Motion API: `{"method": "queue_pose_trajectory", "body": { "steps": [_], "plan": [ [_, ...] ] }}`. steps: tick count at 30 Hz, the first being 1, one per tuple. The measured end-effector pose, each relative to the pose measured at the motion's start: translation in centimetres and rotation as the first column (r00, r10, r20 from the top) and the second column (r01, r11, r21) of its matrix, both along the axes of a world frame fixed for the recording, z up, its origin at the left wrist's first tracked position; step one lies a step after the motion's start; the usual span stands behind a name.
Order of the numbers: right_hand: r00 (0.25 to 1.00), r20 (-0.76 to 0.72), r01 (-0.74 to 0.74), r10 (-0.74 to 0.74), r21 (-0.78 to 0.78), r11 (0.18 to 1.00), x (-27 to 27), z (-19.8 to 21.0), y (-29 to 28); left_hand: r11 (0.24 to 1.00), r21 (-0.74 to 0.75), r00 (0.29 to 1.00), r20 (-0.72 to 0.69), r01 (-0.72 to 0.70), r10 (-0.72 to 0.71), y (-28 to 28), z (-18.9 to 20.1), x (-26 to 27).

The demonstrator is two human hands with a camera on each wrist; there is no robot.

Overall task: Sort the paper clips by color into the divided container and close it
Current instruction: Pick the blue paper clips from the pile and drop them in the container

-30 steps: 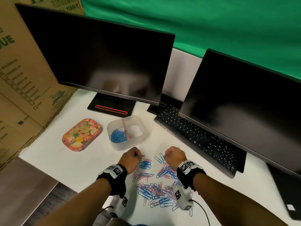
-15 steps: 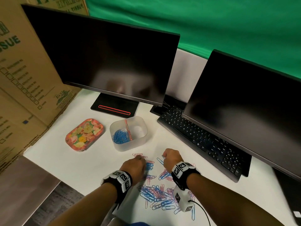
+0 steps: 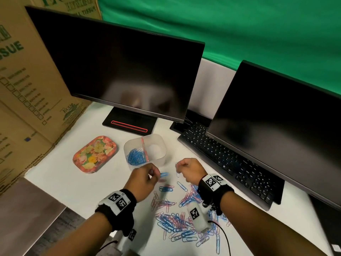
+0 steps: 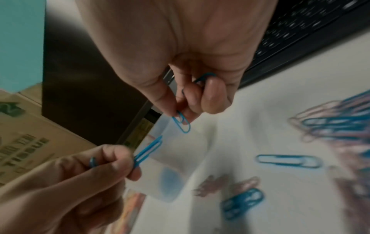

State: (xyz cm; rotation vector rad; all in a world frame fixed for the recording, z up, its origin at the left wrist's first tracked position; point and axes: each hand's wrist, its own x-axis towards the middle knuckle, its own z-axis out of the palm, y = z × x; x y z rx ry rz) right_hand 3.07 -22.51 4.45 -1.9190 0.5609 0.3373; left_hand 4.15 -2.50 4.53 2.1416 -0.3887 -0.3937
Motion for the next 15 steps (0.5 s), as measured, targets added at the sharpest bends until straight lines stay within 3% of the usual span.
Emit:
{"method": "queue_pose_trajectory", "body": {
  "steps": [4, 7, 11, 15],
  "plan": [
    [0.997, -0.067, -0.025, 0.038, 0.187, 0.982, 2.4, 2.2, 3.5, 0.974, -0.005, 0.973, 0.035, -0.228, 0.228, 1.5, 1.6, 2.2],
    [0.988, -0.115, -0.077, 0.099, 0.185, 0.98, 4.6, 3.3, 6.0, 0.945, 0.028, 0.945, 0.04, -0.325, 0.324, 2.6, 2.7, 4.3],
    [0.974, -0.142, -0.169, 0.178, 0.073, 0.983, 7.2, 4.3, 8.7, 0.916, 0.224, 0.941, 0.021, -0.333, 0.337, 3.5, 3.5, 6.9],
    [0.97, -0.175, -0.168, 0.168, 0.017, 0.986, 8.9, 4.0, 10.4, 0.896, 0.321, 0.943, -0.029, -0.306, 0.332, 3.4, 3.6, 8.3]
  ]
}}
